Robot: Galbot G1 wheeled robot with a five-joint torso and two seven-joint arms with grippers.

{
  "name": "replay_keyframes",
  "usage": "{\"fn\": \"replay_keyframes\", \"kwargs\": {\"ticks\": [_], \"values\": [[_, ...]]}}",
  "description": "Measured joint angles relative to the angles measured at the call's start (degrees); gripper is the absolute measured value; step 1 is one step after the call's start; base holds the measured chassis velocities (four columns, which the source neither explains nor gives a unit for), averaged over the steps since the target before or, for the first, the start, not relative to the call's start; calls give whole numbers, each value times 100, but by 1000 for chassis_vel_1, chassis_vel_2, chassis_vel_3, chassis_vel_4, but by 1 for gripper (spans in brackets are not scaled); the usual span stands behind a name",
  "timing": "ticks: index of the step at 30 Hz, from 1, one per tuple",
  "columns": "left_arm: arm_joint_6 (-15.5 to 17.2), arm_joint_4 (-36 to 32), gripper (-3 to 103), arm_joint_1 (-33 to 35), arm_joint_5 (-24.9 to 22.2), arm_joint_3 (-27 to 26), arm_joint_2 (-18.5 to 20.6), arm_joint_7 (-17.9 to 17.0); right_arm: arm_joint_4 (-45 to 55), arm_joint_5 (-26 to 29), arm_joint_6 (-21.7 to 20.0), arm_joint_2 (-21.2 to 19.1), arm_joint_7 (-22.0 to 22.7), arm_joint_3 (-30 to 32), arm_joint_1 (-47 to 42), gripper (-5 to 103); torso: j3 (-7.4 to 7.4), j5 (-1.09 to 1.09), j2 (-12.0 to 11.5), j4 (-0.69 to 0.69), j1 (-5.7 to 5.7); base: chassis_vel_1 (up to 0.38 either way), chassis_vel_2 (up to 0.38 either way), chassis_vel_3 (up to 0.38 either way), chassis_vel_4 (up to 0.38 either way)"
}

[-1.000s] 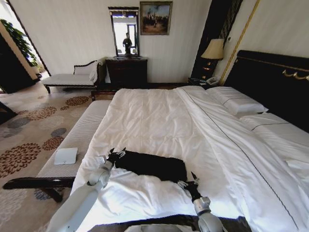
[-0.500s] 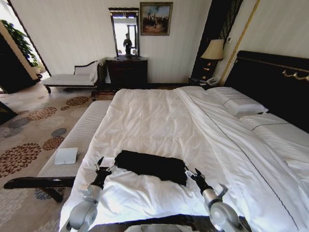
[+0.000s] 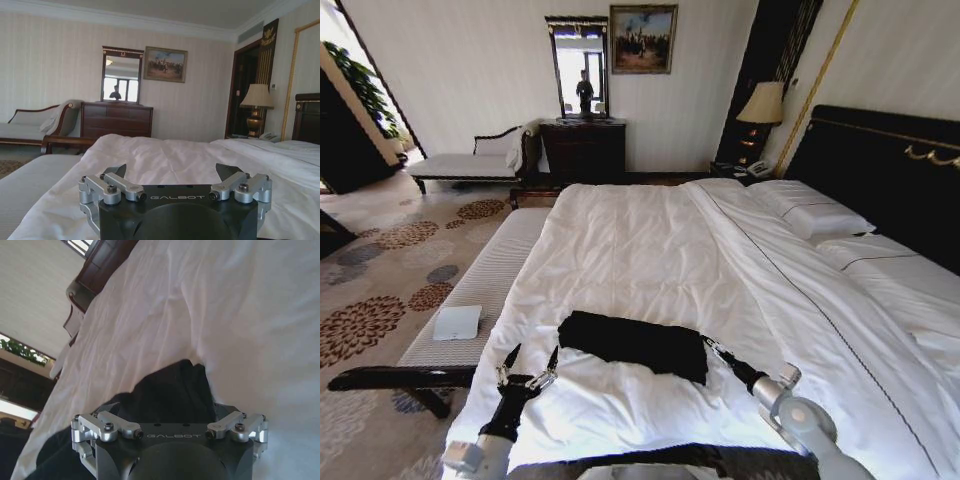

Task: Fold the clothes on the bed.

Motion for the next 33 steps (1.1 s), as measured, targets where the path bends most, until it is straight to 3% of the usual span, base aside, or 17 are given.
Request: {"fn": "replay_keyframes", "kwargs": {"ticks": [4, 8, 12, 16, 33], "values": [[51, -64, 100, -172, -12, -8, 40, -23, -194, -342, 12, -80, -110, -226, 97, 100, 0, 0, 0, 0, 0, 0, 0, 0, 0], [321, -28, 100, -642, -150, 19, 82, -90, -435, -463, 40, -136, -125, -393, 299, 100, 1, -1, 0, 0, 1, 0, 0, 0, 0], [699, 75, 100, -1353, -611, 156, 406, -330, -713, -440, 55, -208, -130, -503, 564, 100, 1, -2, -1, -1, 1, 0, 0, 0, 0], [863, 77, 100, -1508, -830, 169, 552, -381, -769, -408, 49, -243, -142, -553, 653, 100, 1, -2, -1, -1, 2, 0, 0, 0, 0], [892, 74, 100, -1502, -864, 170, 563, -385, -801, -439, -9, -122, -247, -799, 828, 100, 1, -2, -1, 0, 1, 0, 0, 0, 0]]}}
